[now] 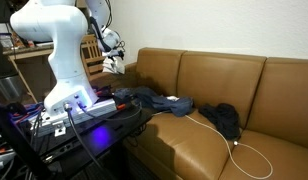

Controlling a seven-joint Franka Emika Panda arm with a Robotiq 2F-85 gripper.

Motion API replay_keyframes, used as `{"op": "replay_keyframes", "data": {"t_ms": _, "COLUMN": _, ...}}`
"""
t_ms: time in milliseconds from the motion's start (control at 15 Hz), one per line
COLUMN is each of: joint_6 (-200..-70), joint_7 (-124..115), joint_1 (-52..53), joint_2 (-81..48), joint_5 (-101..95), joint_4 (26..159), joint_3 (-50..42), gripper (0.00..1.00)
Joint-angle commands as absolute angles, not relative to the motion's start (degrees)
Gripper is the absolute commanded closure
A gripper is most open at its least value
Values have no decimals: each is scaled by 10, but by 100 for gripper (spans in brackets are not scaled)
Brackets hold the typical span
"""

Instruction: Take the cloth and put it on the shoulder of the couch

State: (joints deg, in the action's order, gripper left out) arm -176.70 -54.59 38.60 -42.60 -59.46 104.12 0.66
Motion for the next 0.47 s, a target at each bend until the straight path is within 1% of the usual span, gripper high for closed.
{"op": "replay_keyframes", "data": {"t_ms": 0, "joint_6": -1695, "joint_7": -492, "joint_1": 317, "joint_2": -319, "joint_5": -573, "joint_4": 1183, "joint_3": 67, "gripper": 0}}
{"op": "replay_keyframes", "data": {"t_ms": 67, "joint_6": -1685, "joint_7": -482, "joint_1": 302, "joint_2": -294, "joint_5": -567, "joint_4": 1215, "joint_3": 75, "gripper": 0}}
{"op": "replay_keyframes", "data": {"t_ms": 267, "joint_6": -1756, "joint_7": -511, "joint_1": 280, "joint_2": -211, "joint_5": -600, "joint_4": 1301, "joint_3": 57, "gripper": 0}}
{"op": "replay_keyframes", "data": {"t_ms": 333, "joint_6": -1726, "joint_7": -512, "joint_1": 300, "joint_2": -283, "joint_5": -590, "joint_4": 1222, "joint_3": 58, "gripper": 0}}
{"op": "replay_keyframes", "data": {"t_ms": 400, "joint_6": -1739, "joint_7": -512, "joint_1": 292, "joint_2": -258, "joint_5": -592, "joint_4": 1247, "joint_3": 57, "gripper": 0}}
